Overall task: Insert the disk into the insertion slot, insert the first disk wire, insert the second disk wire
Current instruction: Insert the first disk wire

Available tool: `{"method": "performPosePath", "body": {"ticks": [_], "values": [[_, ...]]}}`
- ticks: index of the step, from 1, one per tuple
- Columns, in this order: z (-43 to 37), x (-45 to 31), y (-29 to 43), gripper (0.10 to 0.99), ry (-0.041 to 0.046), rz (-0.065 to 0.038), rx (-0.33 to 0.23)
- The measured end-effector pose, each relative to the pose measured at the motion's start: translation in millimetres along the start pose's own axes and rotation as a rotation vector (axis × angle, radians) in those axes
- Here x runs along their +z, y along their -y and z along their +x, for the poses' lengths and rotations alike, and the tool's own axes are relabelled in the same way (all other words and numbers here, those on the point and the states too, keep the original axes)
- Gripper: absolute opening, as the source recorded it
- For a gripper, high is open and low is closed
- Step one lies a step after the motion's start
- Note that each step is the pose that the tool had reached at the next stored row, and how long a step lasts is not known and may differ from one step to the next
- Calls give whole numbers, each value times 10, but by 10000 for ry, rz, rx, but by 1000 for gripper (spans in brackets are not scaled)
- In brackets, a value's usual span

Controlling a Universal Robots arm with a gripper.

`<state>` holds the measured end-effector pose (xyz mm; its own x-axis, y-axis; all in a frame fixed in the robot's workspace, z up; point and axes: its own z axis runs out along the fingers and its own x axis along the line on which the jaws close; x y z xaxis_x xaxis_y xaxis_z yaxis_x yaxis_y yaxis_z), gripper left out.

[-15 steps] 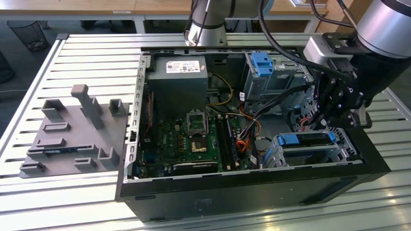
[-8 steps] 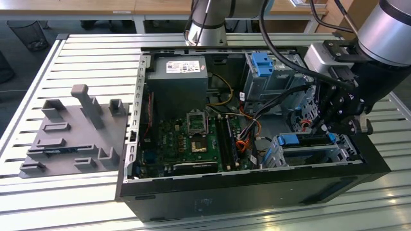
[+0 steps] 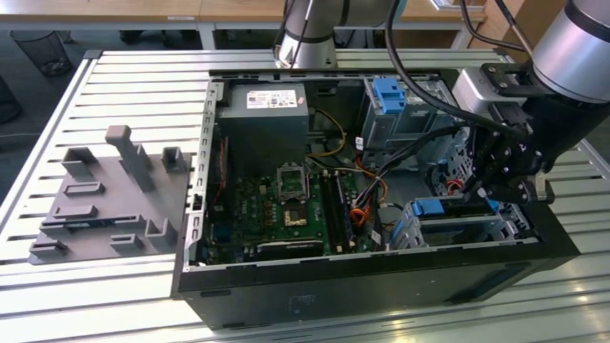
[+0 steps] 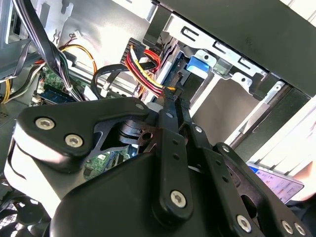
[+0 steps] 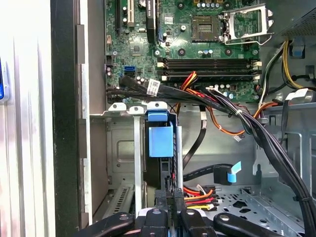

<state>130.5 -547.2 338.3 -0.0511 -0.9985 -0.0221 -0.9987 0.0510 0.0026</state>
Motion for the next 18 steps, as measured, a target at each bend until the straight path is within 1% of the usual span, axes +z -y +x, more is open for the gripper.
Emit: {"method": "performPosePath", "body": {"ticks": [9,18], "values": [[-5,23,0,169,8,128,-158],[-21,34,-1,169,7,132,-199]]}}
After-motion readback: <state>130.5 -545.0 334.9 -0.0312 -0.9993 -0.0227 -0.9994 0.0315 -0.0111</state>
